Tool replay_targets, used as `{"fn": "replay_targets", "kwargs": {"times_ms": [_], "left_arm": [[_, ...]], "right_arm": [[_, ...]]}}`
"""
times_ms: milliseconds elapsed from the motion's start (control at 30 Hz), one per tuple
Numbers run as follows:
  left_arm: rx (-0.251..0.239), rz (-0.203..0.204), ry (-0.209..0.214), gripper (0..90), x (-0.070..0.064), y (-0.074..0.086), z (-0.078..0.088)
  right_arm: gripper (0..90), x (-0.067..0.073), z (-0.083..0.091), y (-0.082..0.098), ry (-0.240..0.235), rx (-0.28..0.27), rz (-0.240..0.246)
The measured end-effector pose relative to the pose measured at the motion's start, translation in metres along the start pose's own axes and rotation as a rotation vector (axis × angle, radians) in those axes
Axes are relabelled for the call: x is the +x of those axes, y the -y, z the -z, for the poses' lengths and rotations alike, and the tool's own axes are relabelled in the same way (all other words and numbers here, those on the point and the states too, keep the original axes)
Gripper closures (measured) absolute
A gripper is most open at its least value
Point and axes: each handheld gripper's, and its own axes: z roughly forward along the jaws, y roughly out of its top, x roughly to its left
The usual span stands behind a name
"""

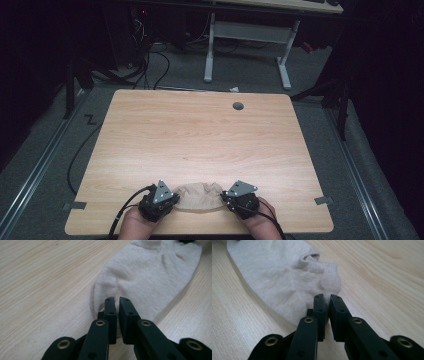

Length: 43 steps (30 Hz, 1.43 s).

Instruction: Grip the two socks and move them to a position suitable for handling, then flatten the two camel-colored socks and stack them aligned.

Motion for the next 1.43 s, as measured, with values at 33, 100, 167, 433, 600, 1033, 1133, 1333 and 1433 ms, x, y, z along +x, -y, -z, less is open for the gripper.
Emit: {"fn": "replay_targets", "kwargs": {"times_ms": [33, 100, 167, 433, 600, 1033, 1133, 1333, 1433], "left_arm": [[-0.002, -0.003, -0.002, 84.0, 0.000, 0.000, 0.000], [-0.011, -0.005, 0.002, 82.0, 0.000, -0.001, 0.001], [-0.049, -0.002, 0.012, 78.9, 0.001, -0.003, 0.006], [-0.119, 0.032, -0.026, 71.3, 0.023, -0.007, 0.020], [-0.128, 0.043, -0.134, 64.5, 0.060, 0.001, 0.030], [-0.114, 0.184, -0.276, 57.7, 0.118, 0.022, 0.044], [-0.113, 0.198, -0.269, 57.1, 0.119, 0.024, 0.044], [-0.107, 0.208, -0.260, 56.4, 0.118, 0.028, 0.049], [-0.123, 0.215, -0.253, 56.4, 0.118, 0.027, 0.052]], "right_arm": [[82.7, -0.001, 0.000, 0.000, -0.008, 0.001, -0.004], [81.6, -0.003, 0.001, 0.000, -0.011, -0.010, -0.010], [80.2, -0.003, 0.004, 0.000, -0.009, -0.027, -0.016], [71.7, -0.019, 0.017, -0.001, 0.015, -0.129, -0.085], [60.8, -0.046, 0.021, 0.007, 0.110, -0.174, -0.157], [57.9, -0.115, 0.029, 0.053, 0.338, -0.161, -0.358], [57.9, -0.121, 0.028, 0.056, 0.343, -0.158, -0.381], [57.8, -0.118, 0.025, 0.051, 0.337, -0.147, -0.370], [57.4, -0.114, 0.023, 0.046, 0.334, -0.145, -0.342]]}}
